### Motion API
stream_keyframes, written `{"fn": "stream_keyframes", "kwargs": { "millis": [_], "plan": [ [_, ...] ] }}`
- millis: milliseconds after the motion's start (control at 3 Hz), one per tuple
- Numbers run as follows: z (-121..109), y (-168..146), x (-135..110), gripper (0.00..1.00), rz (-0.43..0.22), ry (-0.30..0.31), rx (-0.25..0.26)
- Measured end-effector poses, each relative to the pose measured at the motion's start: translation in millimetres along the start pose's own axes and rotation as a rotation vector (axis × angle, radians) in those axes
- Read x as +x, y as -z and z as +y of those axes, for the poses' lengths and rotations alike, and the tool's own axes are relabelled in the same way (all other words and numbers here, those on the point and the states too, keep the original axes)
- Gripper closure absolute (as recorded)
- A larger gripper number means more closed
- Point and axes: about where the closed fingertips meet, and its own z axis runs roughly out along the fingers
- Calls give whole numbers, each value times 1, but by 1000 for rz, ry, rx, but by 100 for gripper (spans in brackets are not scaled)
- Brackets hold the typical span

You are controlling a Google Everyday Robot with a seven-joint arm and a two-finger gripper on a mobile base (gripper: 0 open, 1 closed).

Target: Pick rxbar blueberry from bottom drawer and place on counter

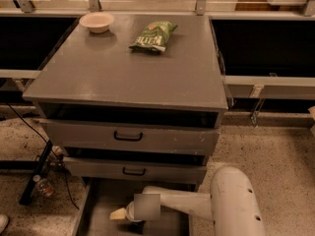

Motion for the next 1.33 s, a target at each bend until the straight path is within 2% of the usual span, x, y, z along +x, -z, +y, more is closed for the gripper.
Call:
{"fn": "stream_keyframes", "kwargs": {
  "millis": [1000, 1333],
  "plan": [
    [-7, 2, 0, 0, 1, -28, 20],
    [-7, 2, 0, 14, 1, -28, 20]
  ]
}}
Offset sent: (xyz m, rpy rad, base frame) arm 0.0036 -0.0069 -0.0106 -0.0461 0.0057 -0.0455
